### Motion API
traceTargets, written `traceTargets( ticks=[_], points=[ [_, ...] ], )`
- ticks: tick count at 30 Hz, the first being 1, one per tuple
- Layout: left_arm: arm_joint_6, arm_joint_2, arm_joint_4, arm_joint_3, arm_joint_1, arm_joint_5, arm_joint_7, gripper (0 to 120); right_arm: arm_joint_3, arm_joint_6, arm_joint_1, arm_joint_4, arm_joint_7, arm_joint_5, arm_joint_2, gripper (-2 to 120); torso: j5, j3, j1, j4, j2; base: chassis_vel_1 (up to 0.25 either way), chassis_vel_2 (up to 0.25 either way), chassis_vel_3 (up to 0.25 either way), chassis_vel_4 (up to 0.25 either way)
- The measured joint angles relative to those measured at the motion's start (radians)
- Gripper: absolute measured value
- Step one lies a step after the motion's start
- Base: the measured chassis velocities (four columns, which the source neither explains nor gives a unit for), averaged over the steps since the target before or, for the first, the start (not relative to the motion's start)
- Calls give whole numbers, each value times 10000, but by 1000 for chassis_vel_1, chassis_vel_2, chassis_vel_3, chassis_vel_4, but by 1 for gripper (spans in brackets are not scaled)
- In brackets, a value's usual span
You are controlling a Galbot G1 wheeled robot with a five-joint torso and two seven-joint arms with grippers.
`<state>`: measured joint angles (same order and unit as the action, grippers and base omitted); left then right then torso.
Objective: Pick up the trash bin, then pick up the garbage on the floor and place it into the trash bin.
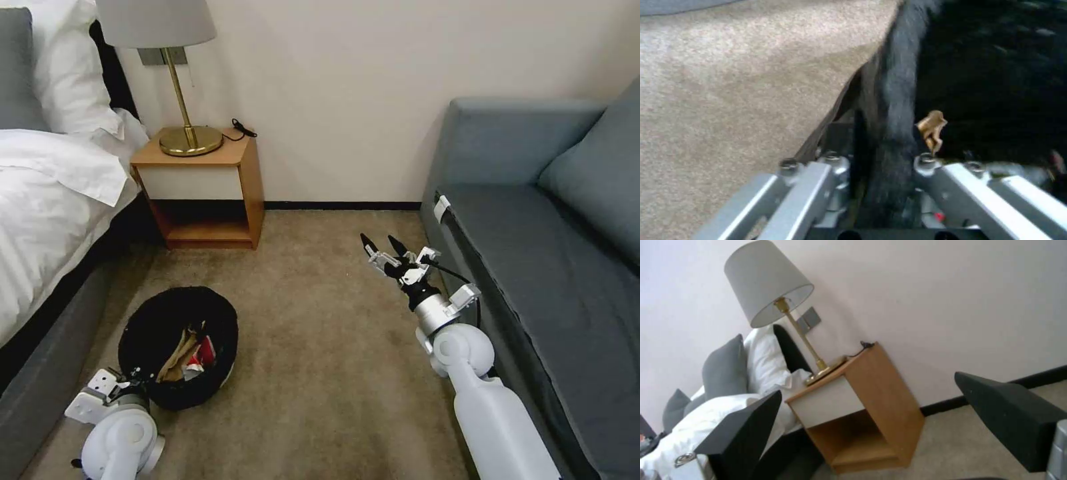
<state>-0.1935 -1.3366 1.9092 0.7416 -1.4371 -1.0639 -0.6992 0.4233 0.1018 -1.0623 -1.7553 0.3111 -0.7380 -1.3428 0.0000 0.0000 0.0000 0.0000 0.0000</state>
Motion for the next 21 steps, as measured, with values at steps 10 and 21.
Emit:
traceTargets(
  ticks=[10,21],
  points=[
    [-126,155,182,-31,178,268,106,64,322,-8,-389,-209,121,198,10,100,0,0,0,0,0,0,0,0,0],
    [285,245,530,203,-347,5060,1335,99,439,-95,-639,-479,-181,381,-74,100,-1,0,0,1,0,0,0,0,0]
  ],
)
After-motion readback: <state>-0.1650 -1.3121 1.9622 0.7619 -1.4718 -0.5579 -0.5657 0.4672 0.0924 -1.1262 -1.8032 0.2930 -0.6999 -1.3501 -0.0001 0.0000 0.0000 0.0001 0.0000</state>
